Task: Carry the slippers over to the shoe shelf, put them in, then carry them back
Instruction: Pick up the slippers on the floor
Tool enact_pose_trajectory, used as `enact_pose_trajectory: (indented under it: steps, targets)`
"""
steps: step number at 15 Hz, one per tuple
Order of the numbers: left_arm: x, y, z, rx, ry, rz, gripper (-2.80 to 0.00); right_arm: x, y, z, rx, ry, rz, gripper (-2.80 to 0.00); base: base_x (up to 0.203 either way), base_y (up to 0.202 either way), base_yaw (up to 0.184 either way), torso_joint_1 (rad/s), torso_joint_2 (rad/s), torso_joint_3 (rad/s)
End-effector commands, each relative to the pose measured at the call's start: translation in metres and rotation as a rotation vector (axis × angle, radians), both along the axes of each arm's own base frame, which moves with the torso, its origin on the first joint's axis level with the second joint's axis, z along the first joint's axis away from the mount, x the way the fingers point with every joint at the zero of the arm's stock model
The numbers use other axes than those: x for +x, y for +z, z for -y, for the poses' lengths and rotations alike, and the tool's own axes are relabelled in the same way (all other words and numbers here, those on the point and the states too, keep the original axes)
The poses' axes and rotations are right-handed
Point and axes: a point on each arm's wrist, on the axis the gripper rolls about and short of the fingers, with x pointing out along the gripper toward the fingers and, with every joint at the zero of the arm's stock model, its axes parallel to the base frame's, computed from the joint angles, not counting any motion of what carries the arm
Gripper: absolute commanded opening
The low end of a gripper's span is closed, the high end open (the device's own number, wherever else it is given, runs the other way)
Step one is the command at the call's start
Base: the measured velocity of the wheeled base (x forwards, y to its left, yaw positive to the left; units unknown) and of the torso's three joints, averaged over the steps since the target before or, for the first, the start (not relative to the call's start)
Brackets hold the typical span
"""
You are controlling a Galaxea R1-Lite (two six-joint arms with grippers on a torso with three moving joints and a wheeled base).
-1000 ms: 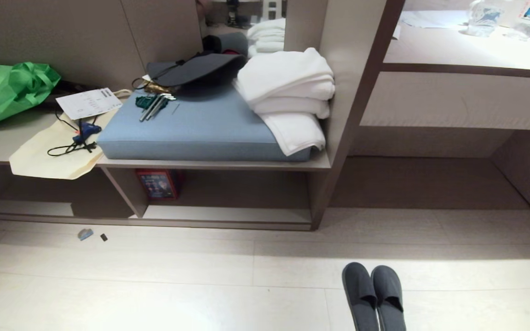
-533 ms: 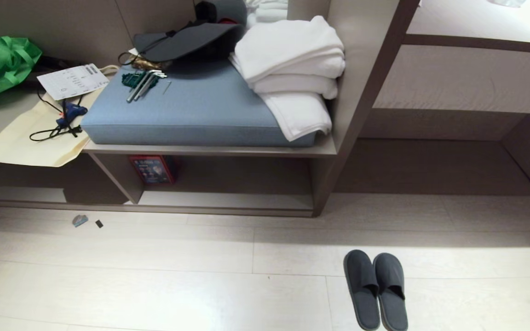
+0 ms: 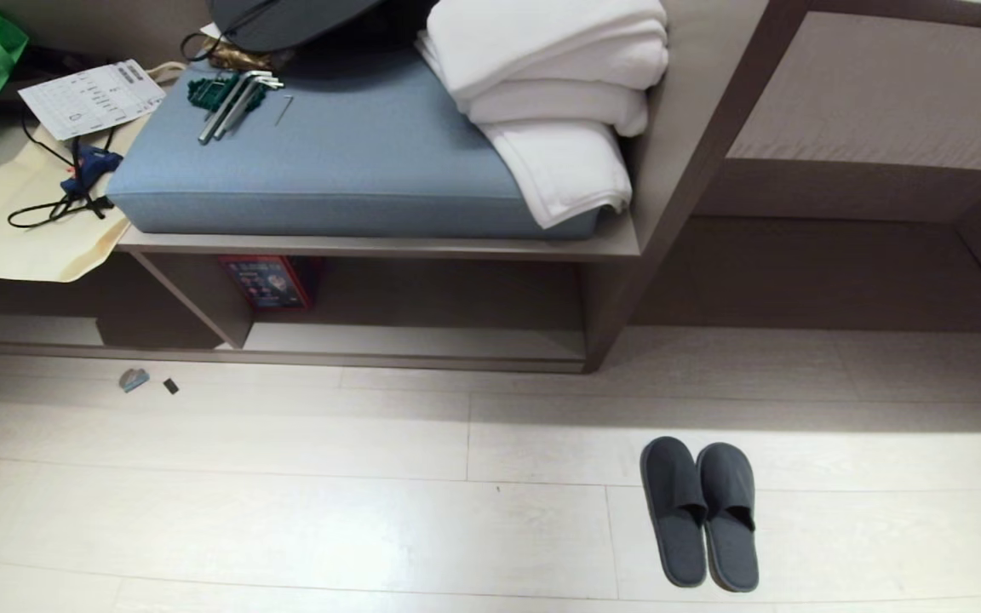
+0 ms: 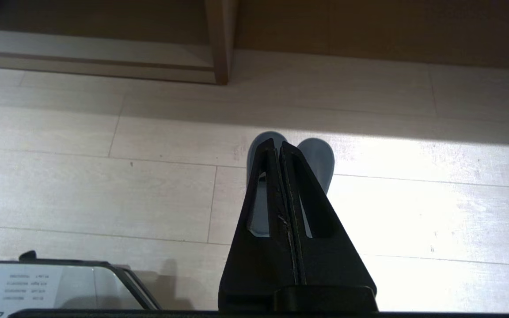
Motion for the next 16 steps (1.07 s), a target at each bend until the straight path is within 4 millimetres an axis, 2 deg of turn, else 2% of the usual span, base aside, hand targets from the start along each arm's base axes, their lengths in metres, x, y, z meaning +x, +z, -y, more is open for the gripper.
enact_pose_trajectory:
  steps: [1,16]
  targets:
    - [0.0001,0.0000,0.0000,0.000,0.000,-0.001,-2.80,-0.0001,0.0000,0.0000,0.000,-0.001,0.000,-2.80,0.000,0.000,0.000,0.002,0.00,-0.198]
    - [0.0001,0.0000,0.0000,0.000,0.000,-0.001,-2.80,-0.0001,0.0001,0.0000,0.000,0.001,0.003,-2.80,0.000,0.000,0.000,0.002,0.00,-0.197]
